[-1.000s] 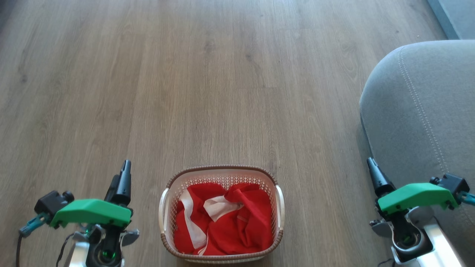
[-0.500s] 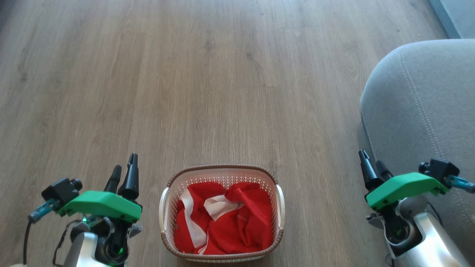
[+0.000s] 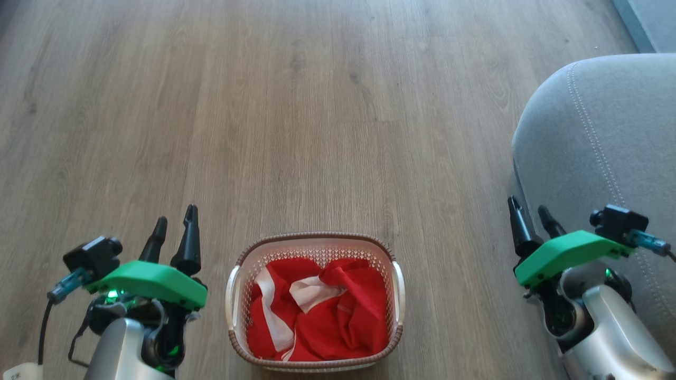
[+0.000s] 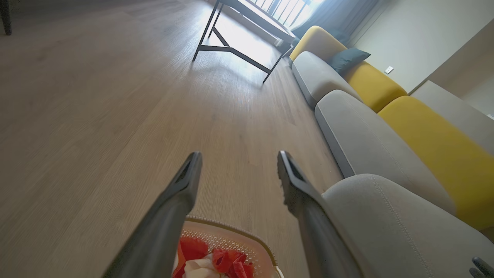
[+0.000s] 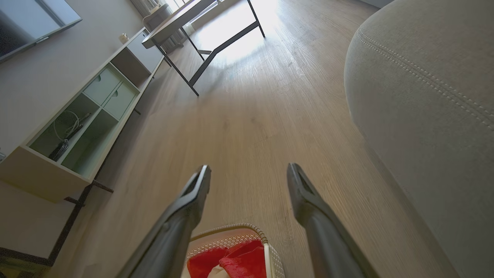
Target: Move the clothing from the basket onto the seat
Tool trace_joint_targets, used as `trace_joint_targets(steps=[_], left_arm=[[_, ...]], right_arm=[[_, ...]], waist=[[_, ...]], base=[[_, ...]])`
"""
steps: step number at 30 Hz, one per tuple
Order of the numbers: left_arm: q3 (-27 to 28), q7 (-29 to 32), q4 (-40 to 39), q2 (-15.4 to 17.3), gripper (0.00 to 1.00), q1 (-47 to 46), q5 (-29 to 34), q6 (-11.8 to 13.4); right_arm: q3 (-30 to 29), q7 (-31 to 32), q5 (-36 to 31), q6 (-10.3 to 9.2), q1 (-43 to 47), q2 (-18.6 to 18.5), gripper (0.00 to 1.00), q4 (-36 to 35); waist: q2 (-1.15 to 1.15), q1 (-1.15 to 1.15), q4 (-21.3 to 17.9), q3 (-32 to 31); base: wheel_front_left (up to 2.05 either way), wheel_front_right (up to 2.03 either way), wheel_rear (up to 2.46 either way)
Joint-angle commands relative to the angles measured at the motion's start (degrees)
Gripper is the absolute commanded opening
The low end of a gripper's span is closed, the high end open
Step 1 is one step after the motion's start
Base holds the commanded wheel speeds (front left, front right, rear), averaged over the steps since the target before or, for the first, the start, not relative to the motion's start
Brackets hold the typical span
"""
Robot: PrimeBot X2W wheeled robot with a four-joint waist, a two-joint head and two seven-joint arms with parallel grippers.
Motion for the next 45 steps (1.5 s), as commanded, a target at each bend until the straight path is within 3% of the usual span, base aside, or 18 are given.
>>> trace_joint_targets(steps=[1,21,45], left_arm=[[0.88,-0.92,-2.31,0.94,1.0,-4.21,1.5,-0.25],[1.37,-4.27,-4.86,0.53,1.0,-5.56,16.09,-0.32],[4.18,-8.08,-1.95,-0.38,1.0,-8.1,31.71,-0.18]], right_arm=[[0.96,-1.04,-1.43,0.27,-3.82,-1.44,1.0,-1.73],[0.37,-4.41,-14.92,0.33,-5.06,-1.85,1.0,-5.3],[0.09,-8.23,-28.58,0.41,-7.64,-1.76,1.0,-2.35]], waist=[[0.0,0.0,0.0,0.04],[0.0,0.0,-0.16,0.42],[0.0,0.0,-0.54,0.65]], base=[[0.0,0.0,0.0],[0.0,0.0,0.0],[0.0,0.0,0.0]])
